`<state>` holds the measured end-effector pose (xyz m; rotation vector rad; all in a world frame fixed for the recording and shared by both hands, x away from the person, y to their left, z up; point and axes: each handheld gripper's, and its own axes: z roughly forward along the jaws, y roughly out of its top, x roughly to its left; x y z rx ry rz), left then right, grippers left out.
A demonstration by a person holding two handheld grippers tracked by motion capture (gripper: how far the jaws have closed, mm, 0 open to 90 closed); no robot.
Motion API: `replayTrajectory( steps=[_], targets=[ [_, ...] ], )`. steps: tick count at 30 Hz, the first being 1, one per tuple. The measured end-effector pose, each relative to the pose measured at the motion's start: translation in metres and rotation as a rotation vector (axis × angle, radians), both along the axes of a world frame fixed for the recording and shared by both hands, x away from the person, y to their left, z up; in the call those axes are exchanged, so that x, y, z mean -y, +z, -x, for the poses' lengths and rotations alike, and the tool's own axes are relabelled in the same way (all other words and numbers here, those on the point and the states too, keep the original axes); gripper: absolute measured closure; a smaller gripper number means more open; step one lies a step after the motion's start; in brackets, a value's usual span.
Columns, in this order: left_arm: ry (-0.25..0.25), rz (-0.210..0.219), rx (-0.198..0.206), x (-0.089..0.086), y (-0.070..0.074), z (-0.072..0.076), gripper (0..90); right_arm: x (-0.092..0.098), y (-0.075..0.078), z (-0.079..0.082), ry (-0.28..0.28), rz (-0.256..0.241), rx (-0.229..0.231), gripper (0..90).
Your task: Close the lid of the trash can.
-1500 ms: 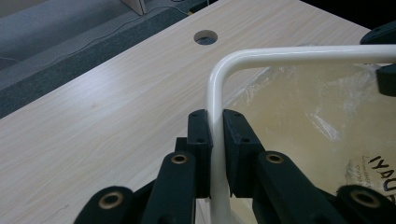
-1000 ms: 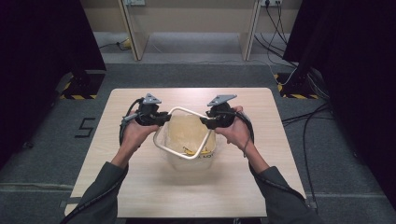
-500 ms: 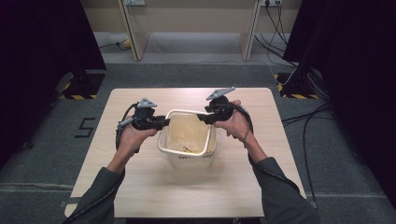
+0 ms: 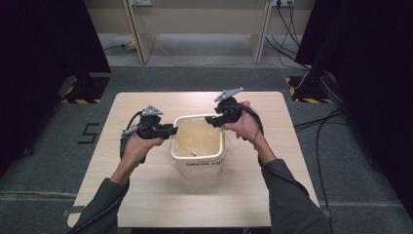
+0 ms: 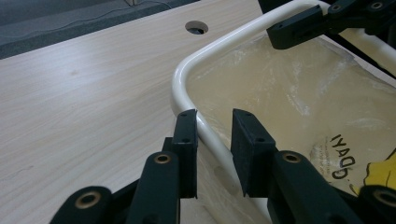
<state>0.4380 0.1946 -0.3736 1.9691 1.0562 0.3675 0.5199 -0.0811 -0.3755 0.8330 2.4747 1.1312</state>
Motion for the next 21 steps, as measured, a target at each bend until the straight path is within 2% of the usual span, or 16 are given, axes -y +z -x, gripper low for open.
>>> replayTrajectory(
  steps=[8,10,13,16,21],
  targets=[
    [-0.011,-0.012,0.008,0.002,-0.004,0.005,70.1,0.007,-0.018,-0.006,0.003,-0.026,-0.020,39.3],
    [-0.014,-0.018,0.014,0.002,-0.004,0.007,69.9,0.009,-0.021,-0.007,0.004,-0.058,-0.029,38.9],
    [-0.018,-0.024,0.025,0.003,-0.005,0.010,68.5,0.011,-0.022,-0.006,0.008,-0.075,-0.028,39.0],
    [-0.021,-0.020,0.027,0.003,-0.005,0.012,67.5,0.012,-0.022,-0.005,0.005,-0.075,-0.022,38.0],
    [-0.021,-0.015,0.034,0.003,-0.005,0.014,65.3,0.014,-0.006,0.009,-0.009,-0.086,0.015,36.1]
  ],
)
